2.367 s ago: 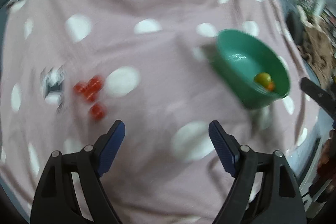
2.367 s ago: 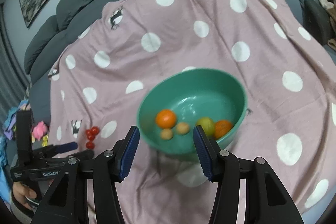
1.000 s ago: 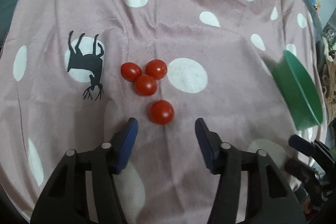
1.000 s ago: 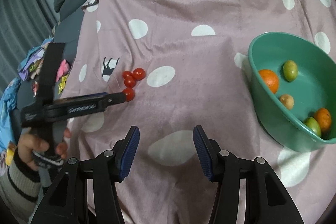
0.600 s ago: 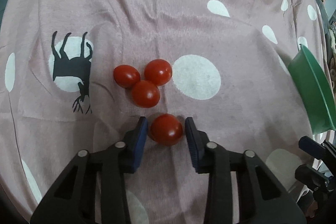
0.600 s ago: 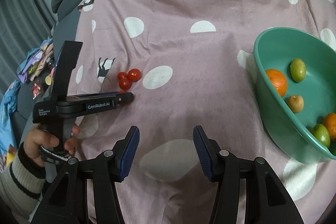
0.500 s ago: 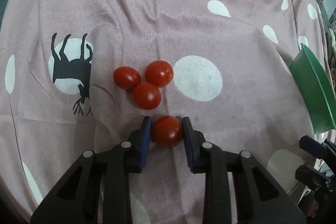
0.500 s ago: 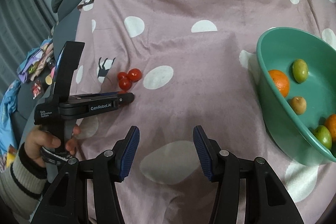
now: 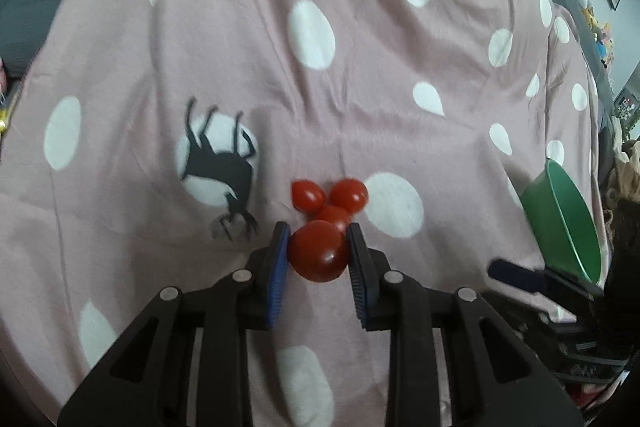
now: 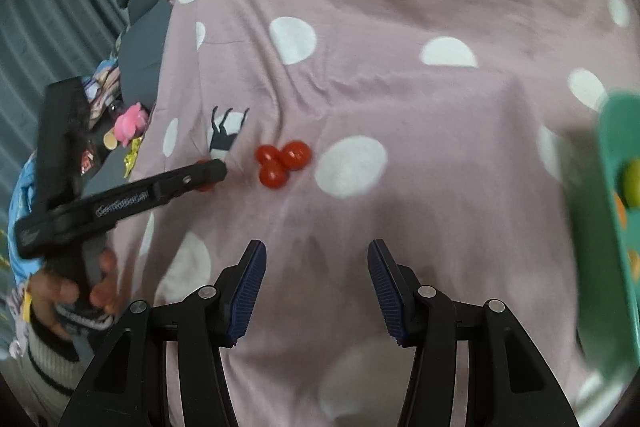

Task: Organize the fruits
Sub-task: 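Grasp a cherry tomato with the left tool while the right tool grasps another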

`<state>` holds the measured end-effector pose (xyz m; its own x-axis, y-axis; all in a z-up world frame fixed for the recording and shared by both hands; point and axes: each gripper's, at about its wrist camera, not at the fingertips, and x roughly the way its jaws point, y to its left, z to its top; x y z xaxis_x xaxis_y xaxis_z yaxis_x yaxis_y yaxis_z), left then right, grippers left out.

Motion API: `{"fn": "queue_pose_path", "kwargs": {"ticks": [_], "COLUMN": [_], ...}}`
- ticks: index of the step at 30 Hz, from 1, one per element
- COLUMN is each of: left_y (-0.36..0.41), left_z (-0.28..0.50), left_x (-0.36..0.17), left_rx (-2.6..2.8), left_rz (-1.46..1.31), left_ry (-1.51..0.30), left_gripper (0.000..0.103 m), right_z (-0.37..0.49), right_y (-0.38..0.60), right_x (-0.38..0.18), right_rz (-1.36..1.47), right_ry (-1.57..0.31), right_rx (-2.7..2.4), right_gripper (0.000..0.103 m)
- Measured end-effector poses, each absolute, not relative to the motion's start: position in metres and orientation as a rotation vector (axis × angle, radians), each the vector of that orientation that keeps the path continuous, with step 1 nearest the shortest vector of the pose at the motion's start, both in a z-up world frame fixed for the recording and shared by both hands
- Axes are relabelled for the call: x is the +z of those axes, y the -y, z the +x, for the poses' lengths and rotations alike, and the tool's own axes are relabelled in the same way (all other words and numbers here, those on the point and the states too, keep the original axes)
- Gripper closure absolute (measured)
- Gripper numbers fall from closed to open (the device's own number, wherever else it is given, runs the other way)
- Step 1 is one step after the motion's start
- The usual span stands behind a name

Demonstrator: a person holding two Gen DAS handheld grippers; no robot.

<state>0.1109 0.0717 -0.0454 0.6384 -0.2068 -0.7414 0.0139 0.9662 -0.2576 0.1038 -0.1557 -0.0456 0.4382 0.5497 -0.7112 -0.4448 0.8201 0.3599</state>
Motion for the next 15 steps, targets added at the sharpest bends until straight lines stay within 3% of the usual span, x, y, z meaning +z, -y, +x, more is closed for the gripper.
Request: {"fn": "queue_pose_path", "kwargs": {"ticks": [15], "left_y": [-0.094], "left_z": [0.147], "left_x": [-0.053], "left_rx": [-0.107], "left_rz": [-0.253], "left_ry": [-0.861], "left_gripper": [0.075], "right_z": [0.187], "right_y": [0.089], "right_x": [-0.061], "right_rz": [0.140], "right_ry": [-1.004], "right_rx": [0.637], "right_gripper": [0.050]}}
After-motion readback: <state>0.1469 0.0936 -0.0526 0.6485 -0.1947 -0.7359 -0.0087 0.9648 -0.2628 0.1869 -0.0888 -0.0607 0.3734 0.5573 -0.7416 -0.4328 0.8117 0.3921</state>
